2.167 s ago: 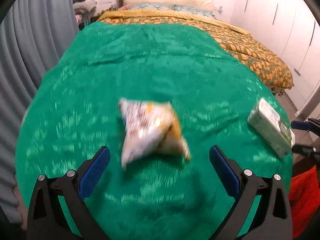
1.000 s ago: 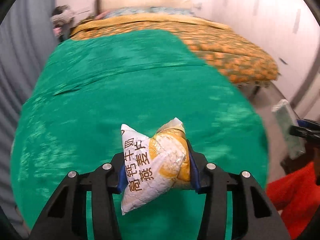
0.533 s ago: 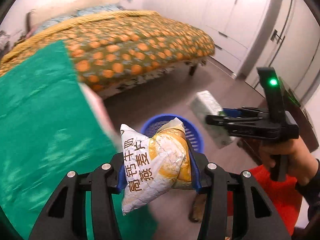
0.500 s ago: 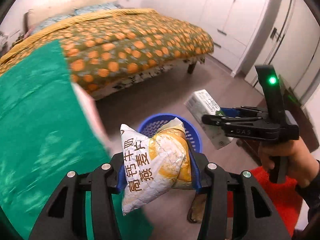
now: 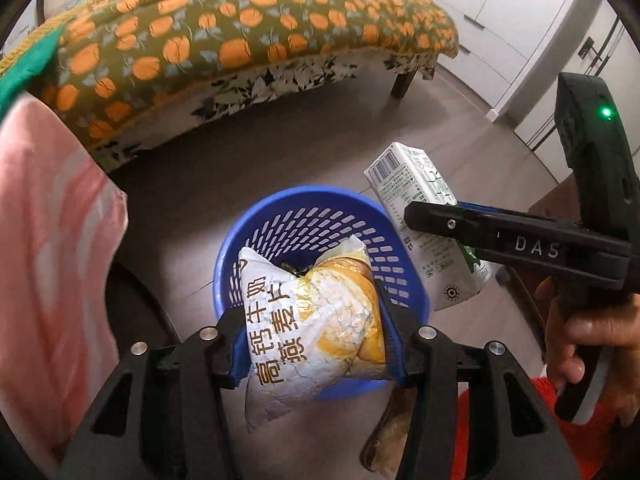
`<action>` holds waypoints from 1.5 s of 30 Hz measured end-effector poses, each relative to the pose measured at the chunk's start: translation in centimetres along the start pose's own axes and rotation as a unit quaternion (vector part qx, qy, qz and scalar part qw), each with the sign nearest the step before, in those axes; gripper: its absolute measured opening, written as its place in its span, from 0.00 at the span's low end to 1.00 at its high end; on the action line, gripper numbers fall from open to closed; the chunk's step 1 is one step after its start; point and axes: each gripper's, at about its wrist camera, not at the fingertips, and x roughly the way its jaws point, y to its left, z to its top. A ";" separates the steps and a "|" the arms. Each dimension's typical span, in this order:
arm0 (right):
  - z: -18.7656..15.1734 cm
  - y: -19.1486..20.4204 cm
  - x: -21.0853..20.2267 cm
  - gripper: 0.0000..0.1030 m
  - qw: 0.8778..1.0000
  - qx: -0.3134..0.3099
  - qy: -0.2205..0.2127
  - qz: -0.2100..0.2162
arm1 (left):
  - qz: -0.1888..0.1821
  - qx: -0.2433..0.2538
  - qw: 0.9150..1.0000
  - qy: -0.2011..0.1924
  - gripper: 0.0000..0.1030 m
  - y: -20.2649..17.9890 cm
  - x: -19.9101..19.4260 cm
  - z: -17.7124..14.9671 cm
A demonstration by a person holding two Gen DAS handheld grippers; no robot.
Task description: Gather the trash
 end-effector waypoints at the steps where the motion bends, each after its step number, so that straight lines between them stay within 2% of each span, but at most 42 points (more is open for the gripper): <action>1: 0.1 -0.5 0.5 0.52 1.000 0.009 0.000 0.003 | 0.003 -0.004 1.000 0.001 0.56 0.2 0.8 0.0; 2: 0.1 -1.0 0.9 0.70 1.000 0.018 0.001 0.004 | 0.004 -0.008 1.000 0.001 0.63 0.5 1.5 0.0; 3: 0.1 -1.6 1.3 0.79 1.000 0.029 -0.002 0.006 | 0.004 -0.011 1.000 0.000 0.68 0.7 2.1 0.0; 4: 0.1 -2.1 1.4 0.83 0.999 0.037 -0.007 0.008 | 0.005 -0.012 1.000 -0.001 0.70 0.8 2.3 0.0; 7: 0.2 -3.1 0.7 0.83 0.999 0.050 -0.016 0.005 | 0.006 -0.009 1.000 -0.008 0.74 0.9 2.1 0.1; 9: 0.3 -3.3 -0.3 0.87 0.998 0.055 -0.026 -0.001 | 0.004 -0.009 1.000 -0.022 0.79 0.6 1.1 0.1; 11: 0.3 -3.1 -1.8 0.95 0.998 0.050 -0.042 -0.016 | 0.004 -0.012 0.999 -0.041 0.84 0.0 -0.6 -0.1; 14: 0.0 -2.0 -4.3 0.96 0.997 0.036 -0.054 -0.050 | 0.010 -0.006 0.997 -0.075 0.91 -1.2 -4.0 -0.7; 15: -0.4 -1.3 -5.6 0.96 0.995 0.025 -0.057 -0.076 | 0.012 -0.003 0.996 -0.084 0.95 -1.6 -5.1 -1.0; 19: -2.0 1.0 -9.7 0.96 0.992 -0.015 -0.078 -0.103 | 0.009 0.020 0.995 -0.098 0.95 -3.6 -9.4 -2.2; 21: -3.3 2.3 -11.8 0.96 0.989 -0.036 -0.092 -0.110 | 0.029 0.033 0.992 -0.114 0.95 -4.4 -11.5 -3.1; 23: -5.1 4.1 -14.7 0.96 0.981 -0.063 -0.120 -0.139 | 0.047 0.036 0.989 -0.134 0.95 -4.8 -13.2 -3.8; 25: -6.6 4.9 -17.4 0.96 0.976 -0.055 -0.169 -0.123 | 0.058 0.040 0.987 -0.145 0.95 -5.1 -14.7 -4.5; 27: -7.9 4.7 -19.2 0.96 0.978 -0.020 -0.186 -0.094 | 0.075 0.038 0.985 -0.149 0.95 -5.3 -15.5 -4.8; 30: -9.4 4.1 -19.5 0.96 0.983 0.010 -0.175 -0.056 | 0.089 0.037 0.983 -0.156 0.95 -5.5 -16.2 -5.4; 34: -11.2 5.0 -18.4 0.96 0.982 -0.005 -0.166 -0.085 | 0.105 0.032 0.984 -0.143 0.95 -5.5 -16.4 -6.0; 36: -11.7 5.4 -17.8 0.96 0.984 -0.014 -0.154 -0.086 | 0.111 0.032 0.984 -0.133 0.95 -5.3 -16.2 -6.3; 41: -12.2 6.1 -17.2 0.96 0.981 -0.046 -0.143 -0.119 | 0.102 0.014 0.990 -0.100 0.95 -4.5 -15.1 -6.8; 45: -12.6 6.3 -16.1 0.96 0.983 -0.059 -0.120 -0.126 | 0.103 0.012 0.991 -0.087 0.95 -4.4 -14.3 -6.8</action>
